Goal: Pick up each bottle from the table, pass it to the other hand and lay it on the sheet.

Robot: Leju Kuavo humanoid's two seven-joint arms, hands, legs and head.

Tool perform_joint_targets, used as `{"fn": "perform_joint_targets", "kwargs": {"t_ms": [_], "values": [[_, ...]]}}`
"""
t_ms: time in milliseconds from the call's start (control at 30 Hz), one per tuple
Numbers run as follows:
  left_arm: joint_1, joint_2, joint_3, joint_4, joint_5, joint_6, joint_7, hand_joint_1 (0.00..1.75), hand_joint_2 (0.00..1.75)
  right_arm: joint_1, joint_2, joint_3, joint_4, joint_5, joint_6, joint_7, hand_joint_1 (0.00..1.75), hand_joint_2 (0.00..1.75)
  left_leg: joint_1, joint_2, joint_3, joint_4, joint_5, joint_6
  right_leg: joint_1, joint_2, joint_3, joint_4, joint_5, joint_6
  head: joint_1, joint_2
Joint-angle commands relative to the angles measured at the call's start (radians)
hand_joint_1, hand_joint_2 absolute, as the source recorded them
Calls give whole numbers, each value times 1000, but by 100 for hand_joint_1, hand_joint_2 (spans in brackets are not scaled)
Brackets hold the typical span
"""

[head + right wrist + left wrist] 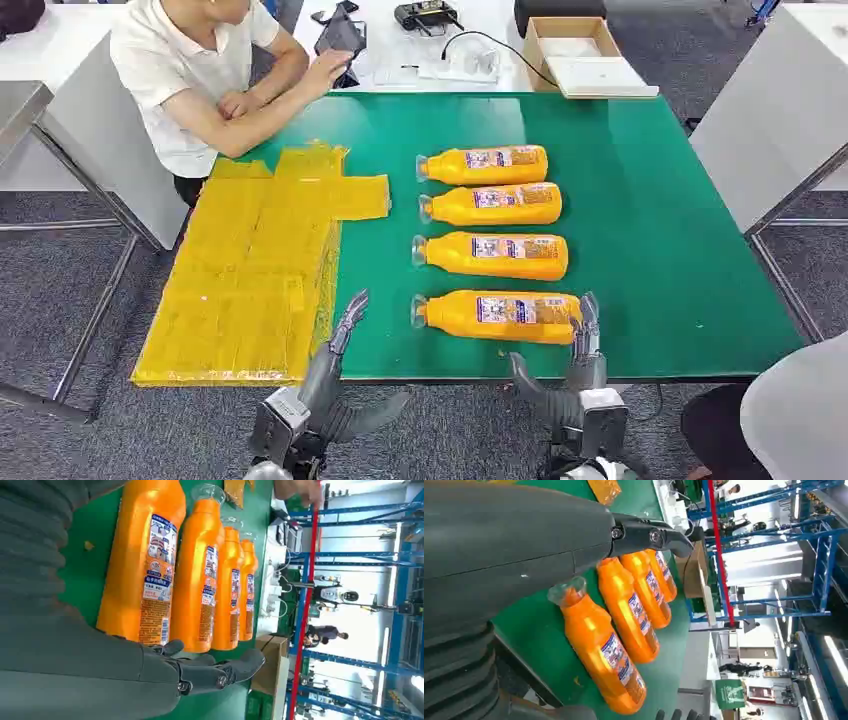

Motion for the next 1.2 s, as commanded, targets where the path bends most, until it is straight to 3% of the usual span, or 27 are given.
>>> {"fn": "perform_joint_targets", "kwargs": {"t_ms": [33,367,500,533,600,733,933,1200], "values": [[-31,10,2,51,-10,-7,1,0,175,-26,3,8,54,28,-50,-10,0,175,0,2,2,-1,0,-1,1,1,1,-1,0,-1,0,0],[-24,11,-5,50,-12,-6,4,0,175,-38,-23,44,66,150,-166,-27,0,175,0,2,2,-1,0,-1,1,1,2,-1,0,-1,0,0],[-22,13,-7,46,-12,-6,3,0,175,-68,-78,105,111,348,-301,23,0,175,1,4,4,-1,0,-2,1,2,3,-2,1,-2,0,0],[-22,12,-3,44,-12,-6,3,0,175,-91,-116,130,151,480,-362,81,0,175,2,5,4,-2,0,-2,2,3,4,-3,1,-3,0,0],[-25,11,2,41,-15,-12,0,0,175,-134,-159,139,209,582,-413,135,0,175,1,5,4,-2,0,-1,2,3,4,-4,2,-2,0,0],[-26,10,4,40,-16,-13,-1,0,175,-148,-168,133,216,581,-411,136,0,175,0,2,2,-1,0,-1,1,1,2,-2,1,-1,0,0],[-31,-4,16,43,-23,-45,-2,0,175,-254,-241,156,364,834,-395,323,0,175,1,4,3,-2,0,-1,1,2,3,-2,1,-2,0,0],[-24,-11,21,37,-29,-56,1,0,175,-295,-250,188,447,901,-338,389,0,175,1,2,2,-1,0,-1,1,1,2,-1,1,-1,0,0]]}}
